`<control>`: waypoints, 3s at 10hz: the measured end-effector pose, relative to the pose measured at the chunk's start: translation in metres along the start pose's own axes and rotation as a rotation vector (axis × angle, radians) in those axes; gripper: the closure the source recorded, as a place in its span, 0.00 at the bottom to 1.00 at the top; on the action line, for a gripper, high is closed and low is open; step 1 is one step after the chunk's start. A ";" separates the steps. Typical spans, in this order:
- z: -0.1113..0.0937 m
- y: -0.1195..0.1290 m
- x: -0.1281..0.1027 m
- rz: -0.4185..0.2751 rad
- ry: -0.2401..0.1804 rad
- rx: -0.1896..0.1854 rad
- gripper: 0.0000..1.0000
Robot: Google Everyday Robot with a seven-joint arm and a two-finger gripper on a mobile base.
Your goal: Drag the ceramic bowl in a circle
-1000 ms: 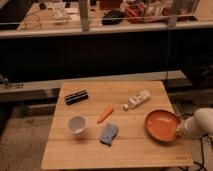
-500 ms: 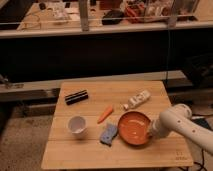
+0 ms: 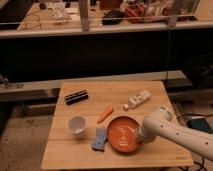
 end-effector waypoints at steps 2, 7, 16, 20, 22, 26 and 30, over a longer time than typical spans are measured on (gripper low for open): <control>-0.002 0.026 -0.002 0.013 0.004 -0.028 1.00; -0.013 0.139 0.020 0.121 0.025 -0.074 1.00; -0.037 0.124 0.100 0.227 0.092 0.057 1.00; -0.017 0.015 0.072 0.073 0.059 0.071 1.00; -0.008 -0.004 0.044 0.002 0.037 0.055 1.00; -0.003 0.012 0.017 0.000 0.003 0.043 1.00; -0.005 0.096 0.013 0.074 -0.008 0.003 1.00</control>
